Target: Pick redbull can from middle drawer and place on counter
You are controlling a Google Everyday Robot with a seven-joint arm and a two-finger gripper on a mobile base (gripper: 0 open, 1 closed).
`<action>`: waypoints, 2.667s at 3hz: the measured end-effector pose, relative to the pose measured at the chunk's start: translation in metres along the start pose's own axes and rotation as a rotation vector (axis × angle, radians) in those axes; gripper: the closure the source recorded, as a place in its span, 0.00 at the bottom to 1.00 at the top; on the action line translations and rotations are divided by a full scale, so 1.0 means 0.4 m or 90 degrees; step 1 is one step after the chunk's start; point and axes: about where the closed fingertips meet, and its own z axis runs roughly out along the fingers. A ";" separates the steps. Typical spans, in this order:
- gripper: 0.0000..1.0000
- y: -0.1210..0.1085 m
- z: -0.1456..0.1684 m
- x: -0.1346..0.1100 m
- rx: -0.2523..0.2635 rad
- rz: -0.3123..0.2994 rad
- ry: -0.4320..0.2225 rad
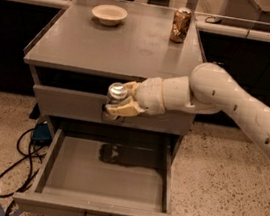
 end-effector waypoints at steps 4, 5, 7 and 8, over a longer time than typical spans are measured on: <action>1.00 -0.257 -0.199 -0.210 0.067 -0.048 -0.027; 1.00 -0.302 -0.207 -0.239 0.055 -0.052 0.003; 1.00 -0.400 -0.071 -0.151 -0.065 0.024 0.194; 1.00 -0.427 -0.103 -0.100 -0.079 0.052 0.236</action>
Offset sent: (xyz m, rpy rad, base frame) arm 0.1119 -0.0640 0.1700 0.0734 -0.1912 -0.1243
